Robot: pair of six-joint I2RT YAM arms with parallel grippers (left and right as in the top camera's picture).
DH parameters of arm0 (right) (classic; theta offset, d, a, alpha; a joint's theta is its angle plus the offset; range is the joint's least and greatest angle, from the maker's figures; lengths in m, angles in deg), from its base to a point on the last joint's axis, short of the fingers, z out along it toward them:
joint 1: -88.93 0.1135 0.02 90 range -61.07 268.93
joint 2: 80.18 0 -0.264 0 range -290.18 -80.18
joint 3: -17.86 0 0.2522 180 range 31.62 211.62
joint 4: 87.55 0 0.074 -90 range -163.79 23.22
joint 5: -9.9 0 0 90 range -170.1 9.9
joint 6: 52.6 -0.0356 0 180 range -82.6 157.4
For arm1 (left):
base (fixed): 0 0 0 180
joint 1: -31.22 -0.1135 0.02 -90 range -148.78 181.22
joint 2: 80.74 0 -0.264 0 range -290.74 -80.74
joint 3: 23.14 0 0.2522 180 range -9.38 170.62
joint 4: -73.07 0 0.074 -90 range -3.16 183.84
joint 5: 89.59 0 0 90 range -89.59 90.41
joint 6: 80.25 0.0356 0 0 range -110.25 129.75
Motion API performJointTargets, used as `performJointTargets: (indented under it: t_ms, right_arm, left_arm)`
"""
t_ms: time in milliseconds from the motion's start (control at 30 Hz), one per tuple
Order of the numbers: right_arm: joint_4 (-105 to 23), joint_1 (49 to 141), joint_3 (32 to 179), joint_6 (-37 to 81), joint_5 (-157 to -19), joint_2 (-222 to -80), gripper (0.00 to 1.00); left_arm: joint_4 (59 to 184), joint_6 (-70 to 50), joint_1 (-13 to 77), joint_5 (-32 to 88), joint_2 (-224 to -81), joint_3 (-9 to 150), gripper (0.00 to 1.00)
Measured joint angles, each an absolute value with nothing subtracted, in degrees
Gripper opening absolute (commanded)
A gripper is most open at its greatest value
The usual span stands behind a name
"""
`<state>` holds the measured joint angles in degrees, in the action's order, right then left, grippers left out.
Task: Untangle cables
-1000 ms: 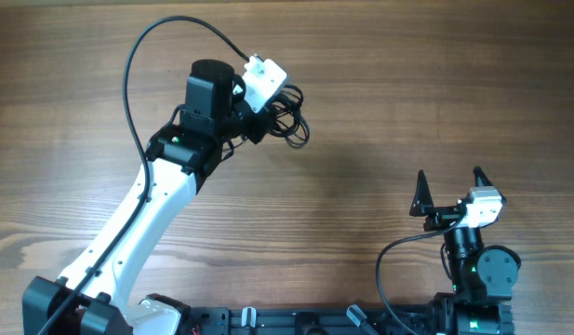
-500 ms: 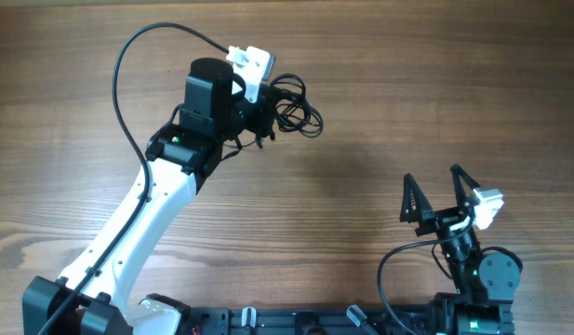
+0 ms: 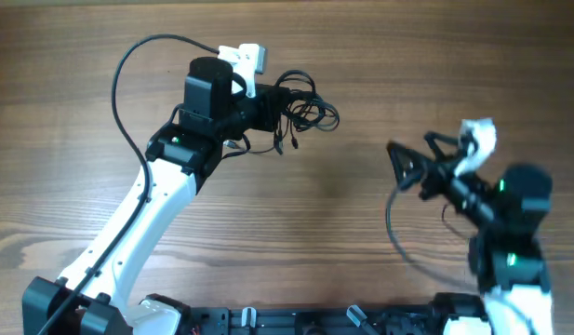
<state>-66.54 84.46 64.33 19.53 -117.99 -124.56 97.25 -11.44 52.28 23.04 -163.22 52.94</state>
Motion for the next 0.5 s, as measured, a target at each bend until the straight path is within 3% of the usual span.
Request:
performJointTargets:
  t_ms: [133,333,500]
  right_arm:
    - [-71.2,84.5,69.9,17.9,-126.1,-135.8,1.00]
    - [-81.5,84.5,70.9,-4.9,-133.9,-147.4,1.00]
    - [-91.9,85.3,70.9,-11.5,-143.1,-152.5,1.00]
  left_arm:
    - [95.7,-19.6,52.3,23.0,-163.2,52.9,0.04]
    - [92.6,-41.2,52.3,22.3,-163.2,52.9,0.04]
    - [92.6,-56.1,52.3,20.7,-163.2,52.9,0.04]
